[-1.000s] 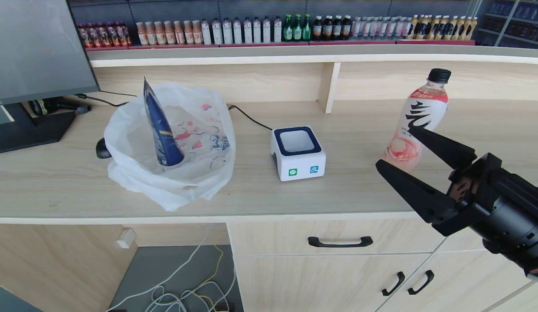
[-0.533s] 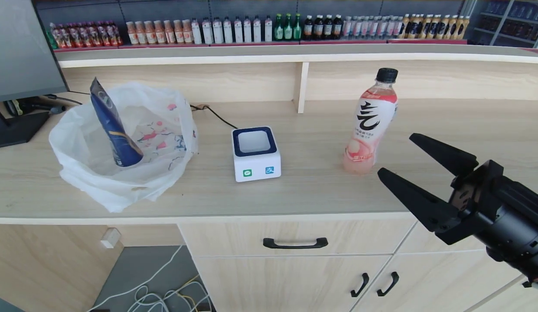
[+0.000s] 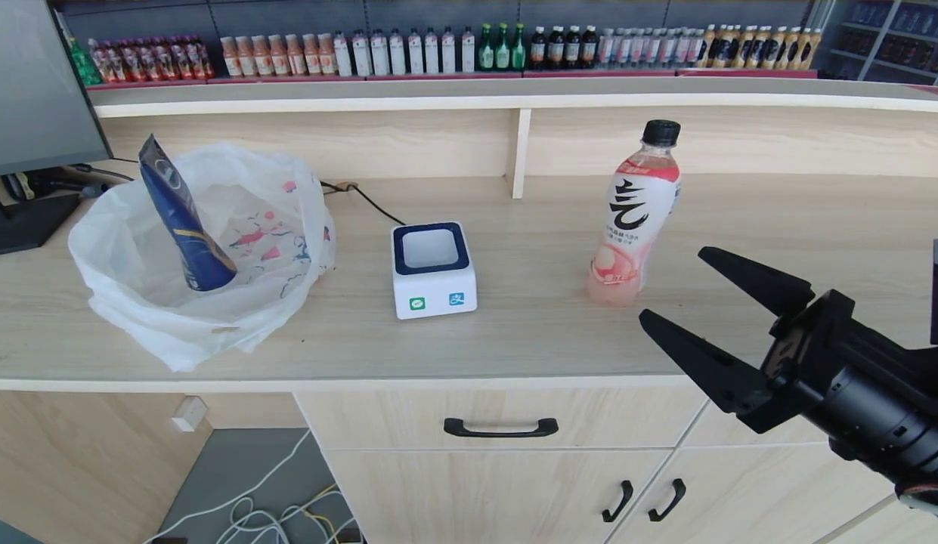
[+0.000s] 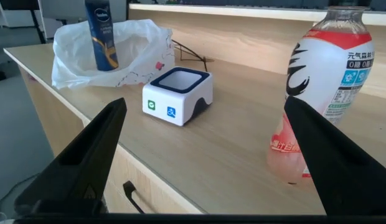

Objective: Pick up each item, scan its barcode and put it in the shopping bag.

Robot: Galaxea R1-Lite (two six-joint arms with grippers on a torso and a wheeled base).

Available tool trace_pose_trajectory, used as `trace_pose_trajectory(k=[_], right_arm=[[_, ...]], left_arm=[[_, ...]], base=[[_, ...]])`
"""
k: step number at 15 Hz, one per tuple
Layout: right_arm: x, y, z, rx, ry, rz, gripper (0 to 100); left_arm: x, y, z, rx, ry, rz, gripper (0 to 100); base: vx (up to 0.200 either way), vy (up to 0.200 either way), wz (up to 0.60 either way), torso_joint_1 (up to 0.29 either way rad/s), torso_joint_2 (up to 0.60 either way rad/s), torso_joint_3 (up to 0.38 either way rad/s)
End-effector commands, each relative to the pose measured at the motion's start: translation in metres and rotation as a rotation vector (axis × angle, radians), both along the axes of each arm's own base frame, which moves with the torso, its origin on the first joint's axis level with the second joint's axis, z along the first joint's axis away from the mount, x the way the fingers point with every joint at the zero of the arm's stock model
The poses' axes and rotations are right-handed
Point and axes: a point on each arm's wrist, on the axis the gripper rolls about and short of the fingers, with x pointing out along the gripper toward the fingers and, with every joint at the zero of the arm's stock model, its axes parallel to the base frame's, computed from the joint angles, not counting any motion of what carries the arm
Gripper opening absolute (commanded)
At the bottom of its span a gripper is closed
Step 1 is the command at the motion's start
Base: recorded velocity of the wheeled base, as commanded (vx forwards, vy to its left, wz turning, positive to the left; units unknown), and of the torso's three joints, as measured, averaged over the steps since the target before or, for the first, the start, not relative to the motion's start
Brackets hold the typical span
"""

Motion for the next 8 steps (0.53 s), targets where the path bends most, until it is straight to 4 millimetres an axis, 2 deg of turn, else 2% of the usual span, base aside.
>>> trace_pose_trajectory(k=[1, 5, 6, 8], right_arm=[[0.008, -0.001, -0.005, -0.01, 0.02, -0.03, 100], [0.035, -0.015, -0.01, 0.009, 0.056, -0.215, 100], [0.045, -0.012, -0.006, 0.04, 0.055, -0.256, 100], [0.052, -0.011, -0.014, 0.06, 0.104, -0.312, 100]], left_arm=[[0.0, 0.0, 0.0, -0.001, -0.001, 0.001, 100], [0.0, 0.0, 0.0, -0.001, -0.001, 0.001, 100], [0.0, 0.0, 0.0, -0.001, -0.001, -0.001, 100], [0.0, 0.0, 0.0, -0.001, -0.001, 0.001, 100]], base=[[0.0, 0.0, 0.0, 0.0, 0.0, 0.0], [0.0, 0.0, 0.0, 0.0, 0.0, 0.0], [0.0, 0.0, 0.0, 0.0, 0.0, 0.0], [0.0, 0.0, 0.0, 0.0, 0.0, 0.0]])
